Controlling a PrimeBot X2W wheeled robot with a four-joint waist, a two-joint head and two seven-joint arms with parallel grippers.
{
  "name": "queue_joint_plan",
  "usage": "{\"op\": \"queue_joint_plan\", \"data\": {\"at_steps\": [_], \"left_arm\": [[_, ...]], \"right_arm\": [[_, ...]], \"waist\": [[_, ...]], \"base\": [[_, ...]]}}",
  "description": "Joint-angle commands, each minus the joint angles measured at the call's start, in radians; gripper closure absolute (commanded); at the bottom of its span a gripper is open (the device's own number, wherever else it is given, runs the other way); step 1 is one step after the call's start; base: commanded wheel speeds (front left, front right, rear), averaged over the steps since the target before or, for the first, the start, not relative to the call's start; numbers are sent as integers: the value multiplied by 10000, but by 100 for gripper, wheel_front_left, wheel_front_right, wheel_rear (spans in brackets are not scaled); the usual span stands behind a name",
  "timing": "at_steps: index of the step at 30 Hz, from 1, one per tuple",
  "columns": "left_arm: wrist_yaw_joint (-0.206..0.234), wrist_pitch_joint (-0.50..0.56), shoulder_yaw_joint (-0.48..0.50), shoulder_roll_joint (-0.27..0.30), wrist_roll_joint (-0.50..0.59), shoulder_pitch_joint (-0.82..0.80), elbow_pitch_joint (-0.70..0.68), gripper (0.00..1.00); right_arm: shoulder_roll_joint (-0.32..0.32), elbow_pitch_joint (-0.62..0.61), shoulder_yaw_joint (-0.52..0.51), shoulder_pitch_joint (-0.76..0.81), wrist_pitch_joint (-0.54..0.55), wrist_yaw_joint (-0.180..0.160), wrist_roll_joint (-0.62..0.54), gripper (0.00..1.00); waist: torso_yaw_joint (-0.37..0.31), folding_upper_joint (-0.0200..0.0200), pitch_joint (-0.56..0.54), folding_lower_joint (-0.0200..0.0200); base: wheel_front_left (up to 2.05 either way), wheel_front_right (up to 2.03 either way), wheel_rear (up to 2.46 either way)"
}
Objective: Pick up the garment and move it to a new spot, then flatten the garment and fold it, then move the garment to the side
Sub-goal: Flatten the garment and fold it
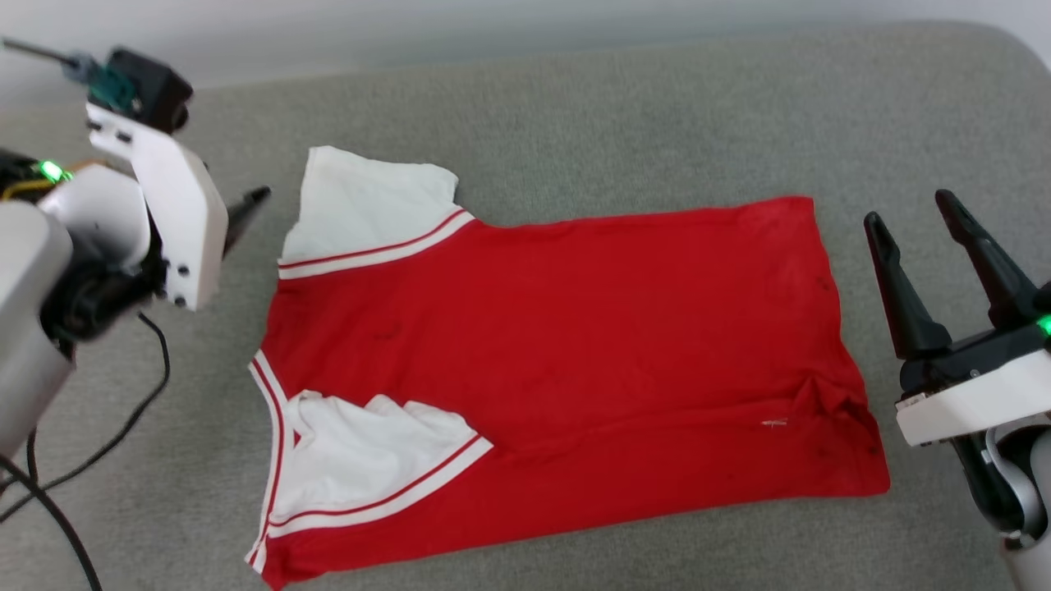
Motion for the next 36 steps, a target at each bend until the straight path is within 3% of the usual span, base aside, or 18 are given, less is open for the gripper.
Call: {"op": "queue_joint_plan", "data": {"at_steps": [1,8,13,19,32,33,34,36], "left_arm": [[-56,263,31,-113,2,-379,221,0],[-209,1852,83,-352,-109,-2046,1060,0],[-327,3397,23,-357,-218,-3328,1374,0],[-153,5245,-220,-358,-144,-4493,1684,0],[-480,5690,-774,-474,-98,-4104,2486,3],[-539,5644,-796,-507,-123,-4086,2493,60],[-580,5595,-796,-544,-192,-4045,2521,100],[-673,5496,-832,-624,-218,-3990,2546,100]], "right_arm": [[262,-343,-283,243,-171,-7,-316,0],[1125,-1474,-848,703,-661,-7,-1365,0],[1362,-1792,-768,515,-755,-7,-1782,0],[1549,-2063,-660,47,-817,-7,-1937,0],[1556,-1888,-347,-425,-852,-7,-2256,0],[1536,-1878,-367,-448,-853,-7,-2266,0],[1510,-1864,-384,-484,-853,-7,-2268,0],[1458,-1874,-476,-581,-854,-7,-2299,0]], "waist": [[-179,-1,543,-1],[-558,-1,1834,-1],[-827,-1,2788,-1],[-1143,-1,3608,-1],[-1434,-1,3976,-1],[-1416,-1,3974,-1],[-1399,-1,3954,-1],[-1351,-1,3870,-1]], "base": [[0,0,0],[0,0,0],[0,0,0],[0,0,0],[0,0,0],[0,0,0],[0,0,0],[0,0,0]]}}
